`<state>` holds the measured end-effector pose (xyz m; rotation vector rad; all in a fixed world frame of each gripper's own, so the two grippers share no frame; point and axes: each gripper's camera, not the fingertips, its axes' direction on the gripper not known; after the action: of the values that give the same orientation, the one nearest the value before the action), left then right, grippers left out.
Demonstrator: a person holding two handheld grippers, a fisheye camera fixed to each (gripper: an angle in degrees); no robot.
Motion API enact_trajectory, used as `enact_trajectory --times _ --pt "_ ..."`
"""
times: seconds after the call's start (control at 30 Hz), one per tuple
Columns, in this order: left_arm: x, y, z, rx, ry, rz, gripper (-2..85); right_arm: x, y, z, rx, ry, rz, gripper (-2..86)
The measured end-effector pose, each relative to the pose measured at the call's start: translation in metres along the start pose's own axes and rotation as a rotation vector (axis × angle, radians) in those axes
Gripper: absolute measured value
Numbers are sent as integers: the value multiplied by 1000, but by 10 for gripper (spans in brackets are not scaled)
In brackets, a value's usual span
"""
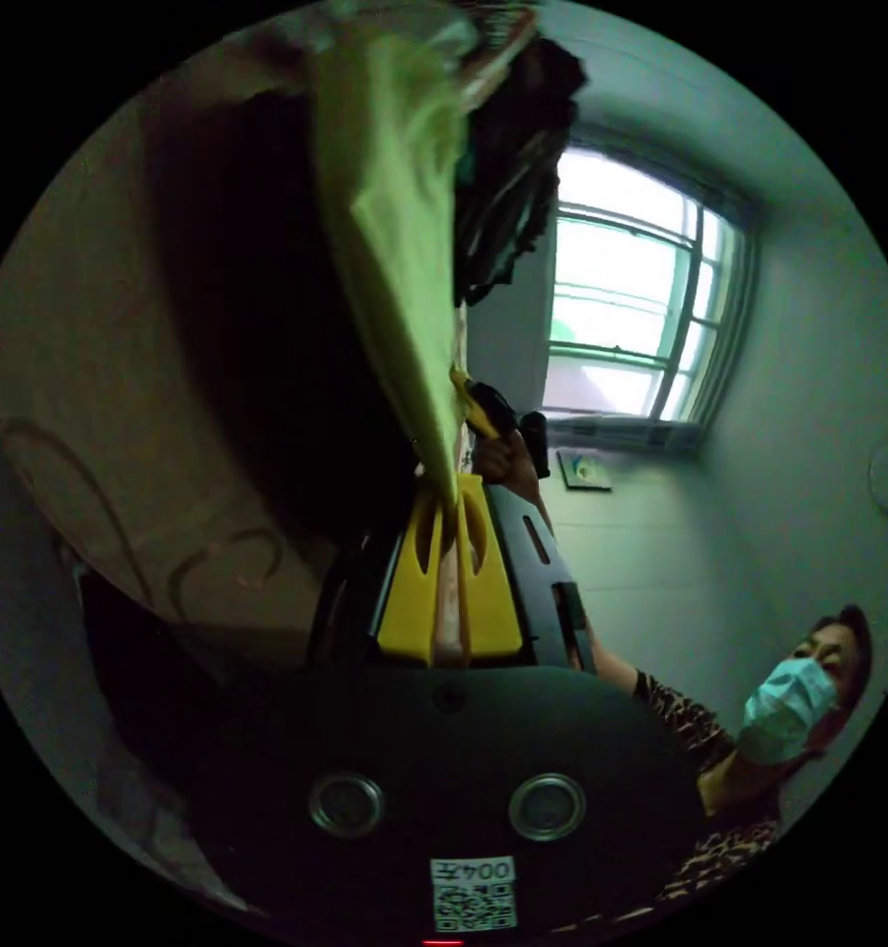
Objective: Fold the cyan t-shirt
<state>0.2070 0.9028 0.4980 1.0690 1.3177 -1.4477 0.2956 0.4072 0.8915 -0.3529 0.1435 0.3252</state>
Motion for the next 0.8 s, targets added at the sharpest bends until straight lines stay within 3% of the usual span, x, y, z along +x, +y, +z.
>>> enact_trajectory --times 0.13,0.3,0.37,0.5,0.63,0.7,0.8 --pt "4 14 -1 103 106 55 50 -29 1 -13 79 26 37 66" --pt "6 36 -7 170 88 82 52 -43 30 -36 208 60 158 58" --pt "21 47 -15 212 -8 126 43 -79 49 -41 241 138 48 51" --pt "99 72 -13 400 -473 415 19 -170 84 -19 214 332 -333 24" --pt "154 47 56 318 -728 691 11 -237 117 38 118 488 -593 -3" --pt "168 26 112 291 -949 823 10 -246 126 63 95 585 -624 -5" --pt "152 2 169 190 -1137 883 9 -243 137 104 -6 703 -652 -7"
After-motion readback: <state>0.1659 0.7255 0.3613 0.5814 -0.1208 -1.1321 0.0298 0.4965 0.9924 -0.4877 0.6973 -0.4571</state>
